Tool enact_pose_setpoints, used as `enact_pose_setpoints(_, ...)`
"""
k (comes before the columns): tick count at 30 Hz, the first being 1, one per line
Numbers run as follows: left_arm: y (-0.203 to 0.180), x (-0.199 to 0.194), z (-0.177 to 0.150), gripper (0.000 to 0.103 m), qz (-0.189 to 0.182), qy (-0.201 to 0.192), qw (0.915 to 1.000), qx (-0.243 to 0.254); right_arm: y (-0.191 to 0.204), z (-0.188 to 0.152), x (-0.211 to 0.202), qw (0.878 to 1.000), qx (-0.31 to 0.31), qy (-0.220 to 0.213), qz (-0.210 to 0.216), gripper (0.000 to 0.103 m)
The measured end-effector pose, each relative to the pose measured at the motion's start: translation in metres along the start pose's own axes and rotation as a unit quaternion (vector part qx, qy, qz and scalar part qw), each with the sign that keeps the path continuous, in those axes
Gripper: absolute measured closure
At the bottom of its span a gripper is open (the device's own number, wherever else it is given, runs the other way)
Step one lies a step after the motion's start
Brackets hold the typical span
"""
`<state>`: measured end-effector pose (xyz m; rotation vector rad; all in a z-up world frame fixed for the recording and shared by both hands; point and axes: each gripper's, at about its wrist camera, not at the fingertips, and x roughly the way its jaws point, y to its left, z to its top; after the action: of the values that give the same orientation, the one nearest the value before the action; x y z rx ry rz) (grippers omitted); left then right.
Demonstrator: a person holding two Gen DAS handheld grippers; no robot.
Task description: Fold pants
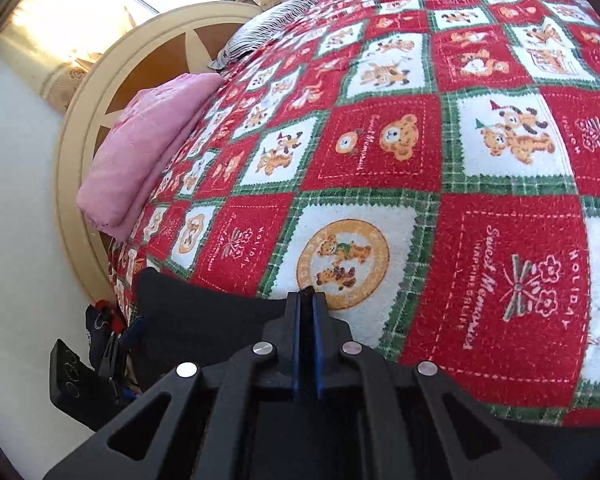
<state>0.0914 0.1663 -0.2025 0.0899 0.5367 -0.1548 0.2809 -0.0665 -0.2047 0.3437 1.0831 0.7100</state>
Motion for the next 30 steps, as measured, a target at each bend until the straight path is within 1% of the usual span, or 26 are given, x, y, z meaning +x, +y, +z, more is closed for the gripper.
enact_pose_setpoints(1,0.0,-0.001,0.001,0.0,0.001,0.003,1.0,-0.003,0.003,0.0,-0.005,1.0,-0.008,-0.003,-0.005,0.095)
enact_pose_setpoints(2,0.001,-0.004,0.003,0.0,0.002,0.005,1.0,-0.007,0.006,0.0,-0.01,1.0,-0.018,-0.009,-0.02,0.092)
enact_pose_setpoints(3,0.001,-0.005,0.004,0.0,0.003,0.005,0.9999,-0.011,0.009,-0.001,-0.018,0.999,-0.028,-0.018,-0.037,0.084)
enact_pose_setpoints(4,0.003,-0.008,0.006,0.0,0.005,0.002,0.9998,-0.018,0.011,-0.003,-0.026,0.998,-0.037,-0.025,-0.046,0.072)
enact_pose_setpoints(5,0.006,-0.01,0.008,0.0,0.006,-0.002,0.9997,-0.023,0.014,-0.006,-0.035,0.997,-0.046,-0.032,-0.049,0.067)
enact_pose_setpoints(6,0.008,-0.011,0.01,0.0,0.008,-0.005,0.9996,-0.027,0.016,-0.011,-0.043,0.996,-0.055,-0.038,-0.053,0.065)
enact_pose_setpoints(8,0.013,-0.011,0.011,0.0,0.015,-0.006,0.9993,-0.033,0.025,-0.025,-0.061,0.993,-0.085,-0.051,-0.062,0.064)
enact_pose_setpoints(10,0.018,-0.005,0.008,0.0,0.021,0.009,0.9989,-0.04,0.036,-0.042,-0.068,0.99,-0.115,-0.049,-0.057,0.064)
enact_pose_setpoints(12,0.022,0.0,0.004,0.0,0.03,0.022,0.9982,-0.047,0.045,-0.06,-0.064,0.988,-0.142,-0.029,-0.047,0.064)
enact_pose_setpoints(14,0.02,0.0,0.004,0.0,0.034,0.022,0.9984,-0.039,0.046,-0.073,-0.053,0.987,-0.155,-0.007,-0.043,0.064)
enact_pose_setpoints(15,0.02,0.001,0.004,0.0,0.037,0.026,0.9983,-0.035,0.044,-0.078,-0.045,0.986,-0.159,0.003,-0.055,0.064)
enact_pose_setpoints(16,0.02,0.001,0.005,0.0,0.038,0.029,0.9983,-0.035,0.038,-0.084,-0.037,0.984,-0.16,0.015,-0.078,0.064)
enact_pose_setpoints(18,0.021,0.001,0.004,0.0,0.037,0.03,0.9981,-0.038,0.034,-0.089,-0.038,0.984,-0.165,0.001,-0.071,0.064)
enact_pose_setpoints(20,0.021,0.001,0.005,0.0,0.04,0.034,0.998,-0.036,0.035,-0.09,-0.044,0.984,-0.159,0.003,-0.082,0.064)
enact_pose_setpoints(22,0.021,0.002,0.005,0.0,0.043,0.038,0.9977,-0.037,0.043,-0.096,-0.057,0.978,-0.176,-0.015,-0.108,0.064)
enact_pose_setpoints(24,0.02,0.002,0.005,0.0,0.045,0.04,0.9976,-0.036,0.054,-0.105,-0.065,0.975,-0.198,-0.016,-0.103,0.064)
enact_pose_setpoints(27,0.021,0.003,0.005,0.0,0.044,0.042,0.9975,-0.037,0.066,-0.125,-0.062,0.969,-0.229,0.008,-0.088,0.062)
enact_pose_setpoints(28,0.022,0.003,0.005,0.0,0.043,0.042,0.9975,-0.038,0.067,-0.132,-0.059,0.967,-0.236,0.015,-0.09,0.06)
enact_pose_setpoints(30,0.022,0.004,0.005,0.0,0.043,0.041,0.9976,-0.037,0.062,-0.144,-0.042,0.962,-0.245,0.037,-0.112,0.06)
